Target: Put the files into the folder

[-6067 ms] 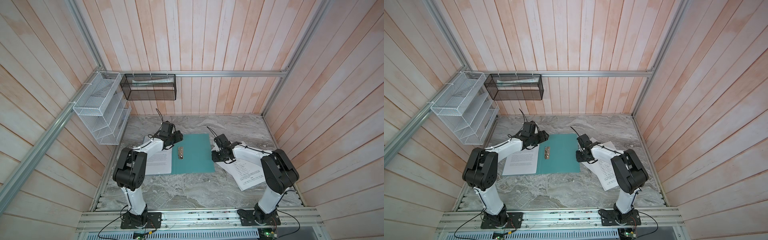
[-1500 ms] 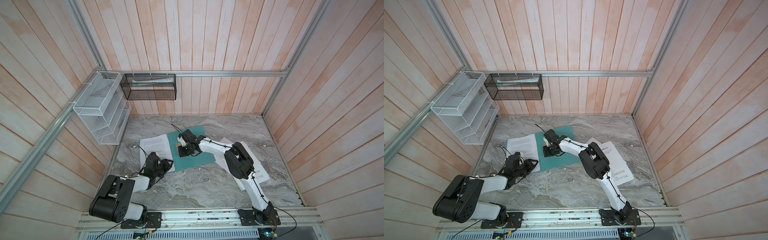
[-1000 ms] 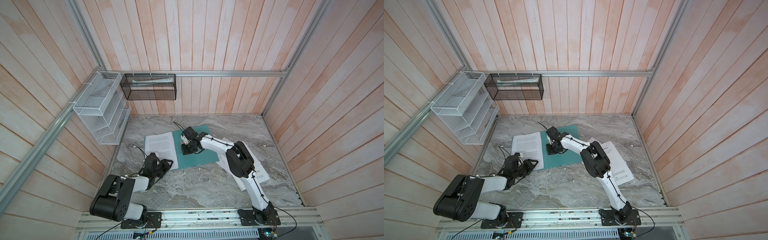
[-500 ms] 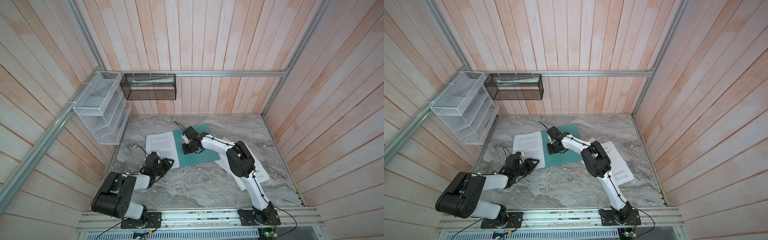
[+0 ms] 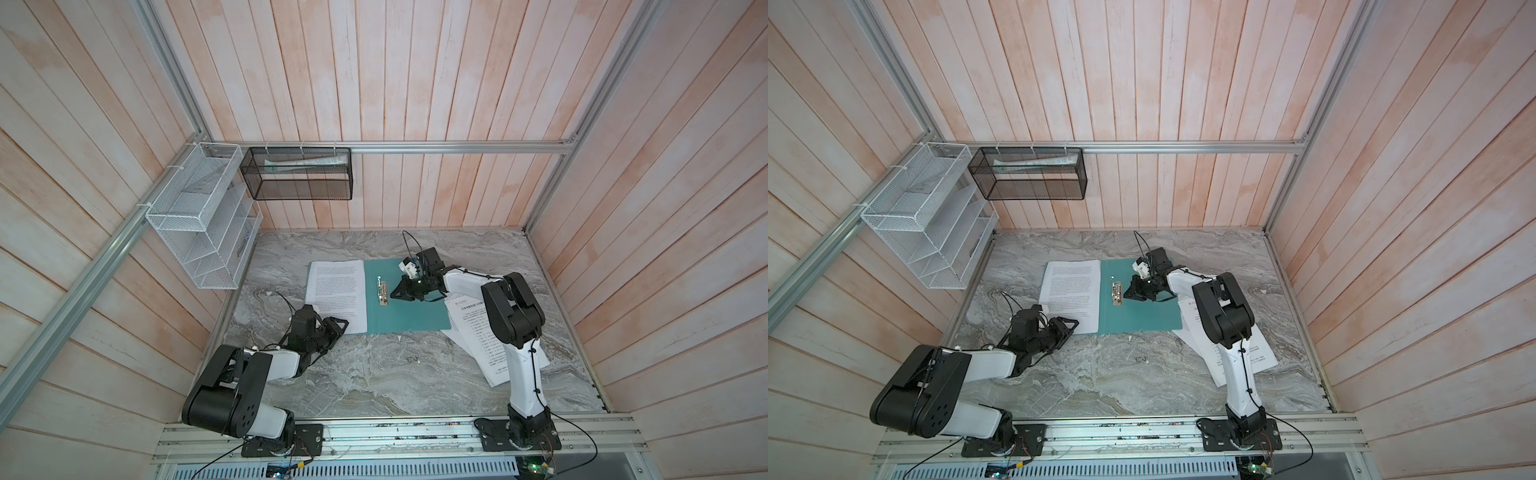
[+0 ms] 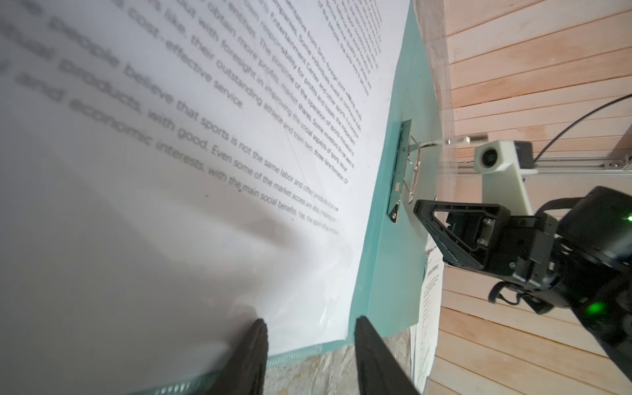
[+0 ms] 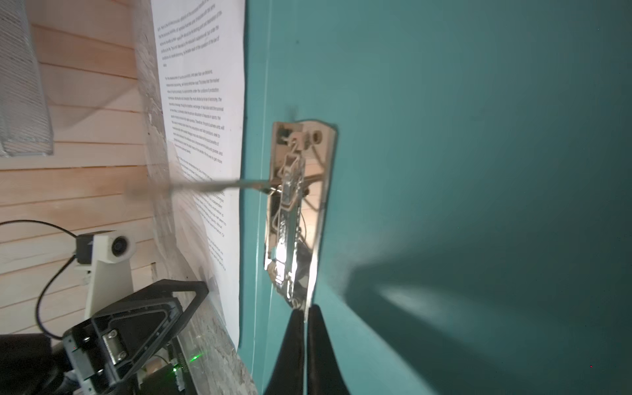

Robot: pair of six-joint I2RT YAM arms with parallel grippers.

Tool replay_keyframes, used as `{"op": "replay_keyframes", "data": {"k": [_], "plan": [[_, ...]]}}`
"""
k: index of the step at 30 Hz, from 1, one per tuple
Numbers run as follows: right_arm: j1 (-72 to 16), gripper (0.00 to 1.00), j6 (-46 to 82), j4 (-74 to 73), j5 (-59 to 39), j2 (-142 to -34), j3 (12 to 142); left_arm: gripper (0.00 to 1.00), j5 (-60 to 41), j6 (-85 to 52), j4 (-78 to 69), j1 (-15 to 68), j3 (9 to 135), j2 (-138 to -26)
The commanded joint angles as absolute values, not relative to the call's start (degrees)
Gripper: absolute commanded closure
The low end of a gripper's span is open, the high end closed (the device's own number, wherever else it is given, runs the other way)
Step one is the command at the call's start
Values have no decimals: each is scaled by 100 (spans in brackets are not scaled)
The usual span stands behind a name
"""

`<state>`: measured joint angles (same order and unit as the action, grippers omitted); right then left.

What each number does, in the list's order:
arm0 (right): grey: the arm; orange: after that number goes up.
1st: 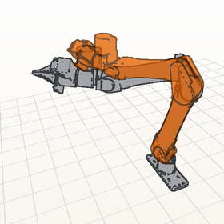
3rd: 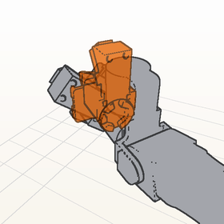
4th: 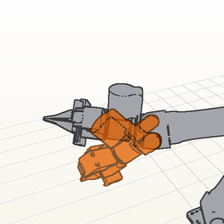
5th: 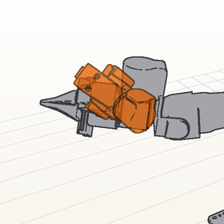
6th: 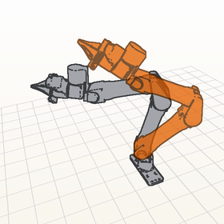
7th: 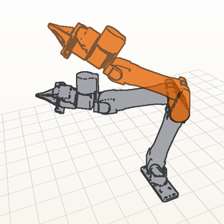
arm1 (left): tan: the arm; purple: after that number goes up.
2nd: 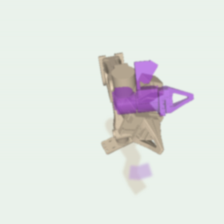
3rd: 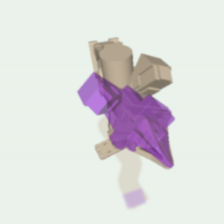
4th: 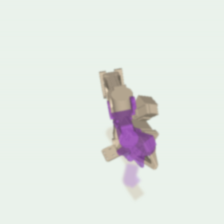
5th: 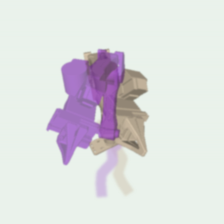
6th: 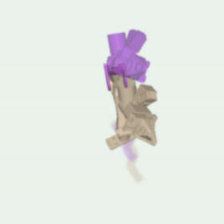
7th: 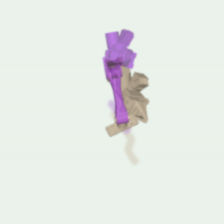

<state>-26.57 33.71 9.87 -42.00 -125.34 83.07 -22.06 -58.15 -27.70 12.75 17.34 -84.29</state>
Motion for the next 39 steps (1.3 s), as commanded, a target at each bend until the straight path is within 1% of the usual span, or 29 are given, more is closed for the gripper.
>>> {"op": "replay_keyframes", "data": {"k": [1, 3, 10, 11, 13, 14, 19, 24, 31, 37, 39], "plan": [[-2786, 100, 3665, 586, -4881, -12515, 8400, 55, -1753, -5801, -907, 1239, 1272, -8767], [-2794, 100, 3694, 580, -4884, -12473, 8344, 55, -1779, -5753, -922, 1239, 1266, -8781], [-2865, 100, 3406, 1027, -4286, -12073, 8235, 54, -1856, -5678, -907, 1239, 1250, -8394], [-2899, 100, 3392, 1028, -4272, -12026, 8178, 54, -1899, -5669, -897, 1239, 1265, -8271], [-3004, 95, 3393, 997, -4305, -11995, 8109, 54, -1941, -5669, -821, 1248, 1293, -8003], [-3092, 94, 3392, 1029, -4330, -12030, 8132, 54, -1929, -5669, -765, 1263, 1303, -7838], [-3362, 94, 3546, 873, -4382, -12213, 8179, 52, -1761, -5505, -69, 1283, 1536, -7062], [-3593, 94, 3659, 809, -4338, -12459, 8363, 48, -1698, -5333, 267, 1284, 1682, -6386], [-3573, 94, 3707, 990, -4337, -13085, 9410, 46, -1668, -4889, 556, 1290, 2227, -6416], [-3280, 95, 3446, 1776, -4295, -13867, 11066, 46, -1720, -4750, 613, 1292, 2465, -6451], [-3178, 95, 3361, 2142, -4393, -14261, 11860, 46, -1692, -4648, 754, 1292, 2603, -6452]]}}
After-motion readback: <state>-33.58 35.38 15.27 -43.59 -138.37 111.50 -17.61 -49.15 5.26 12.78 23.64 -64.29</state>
